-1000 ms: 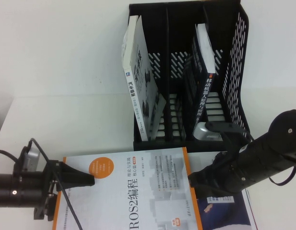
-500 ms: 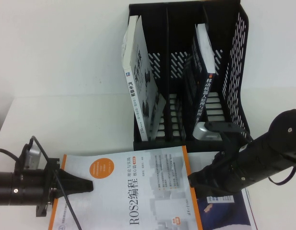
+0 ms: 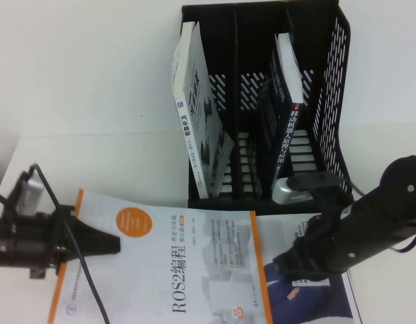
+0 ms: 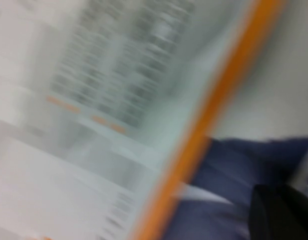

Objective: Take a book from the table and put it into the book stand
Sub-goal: Push book with right arm, then pick up the book with your left arm, then place the book on the book shelf

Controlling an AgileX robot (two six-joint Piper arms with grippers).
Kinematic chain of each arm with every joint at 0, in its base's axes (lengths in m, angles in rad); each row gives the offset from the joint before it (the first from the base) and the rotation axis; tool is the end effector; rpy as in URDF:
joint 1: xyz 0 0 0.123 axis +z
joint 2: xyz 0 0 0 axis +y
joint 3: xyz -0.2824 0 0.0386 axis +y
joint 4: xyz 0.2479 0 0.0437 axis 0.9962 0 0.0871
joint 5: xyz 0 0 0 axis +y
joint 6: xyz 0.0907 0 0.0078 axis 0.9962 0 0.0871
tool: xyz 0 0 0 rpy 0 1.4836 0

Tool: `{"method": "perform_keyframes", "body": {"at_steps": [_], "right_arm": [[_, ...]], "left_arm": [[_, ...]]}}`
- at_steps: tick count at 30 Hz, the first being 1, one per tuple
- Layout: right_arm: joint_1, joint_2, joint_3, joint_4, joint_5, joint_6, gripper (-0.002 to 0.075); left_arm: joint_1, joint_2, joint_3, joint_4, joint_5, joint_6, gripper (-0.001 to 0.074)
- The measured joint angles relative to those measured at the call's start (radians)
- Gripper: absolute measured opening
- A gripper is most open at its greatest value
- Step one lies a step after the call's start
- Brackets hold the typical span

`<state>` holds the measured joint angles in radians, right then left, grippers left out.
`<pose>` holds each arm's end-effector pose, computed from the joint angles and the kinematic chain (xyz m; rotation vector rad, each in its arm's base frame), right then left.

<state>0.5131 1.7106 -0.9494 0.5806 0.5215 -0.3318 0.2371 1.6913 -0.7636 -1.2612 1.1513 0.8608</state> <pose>0.2710 0.1813 0.1790 -0.5362 2.7057 0.5762 0.2730 -0.0156 0.1821 -0.2602 2.5305 -1.4578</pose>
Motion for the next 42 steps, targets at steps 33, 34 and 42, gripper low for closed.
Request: {"method": "perform_keyframes", "body": {"at_steps": [33,34,42], "right_arm": [[0.000,-0.431,0.002,-0.872,0.152,0.610,0.0005],[0.000,-0.439,0.002,-0.887,0.154,0.619,0.0005],[0.000,-0.508,0.003,-1.148,0.249,0.843,0.0005]], "left_arm": [[-0.134,-0.591,-0.287,0.239,0.053,-0.430,0.0106],[-0.167,-0.591,-0.306,0.232,0.055,-0.434,0.0106],[-0.419,-0.579,-0.475,0.158,0.003,-0.488,0.0106]]}}
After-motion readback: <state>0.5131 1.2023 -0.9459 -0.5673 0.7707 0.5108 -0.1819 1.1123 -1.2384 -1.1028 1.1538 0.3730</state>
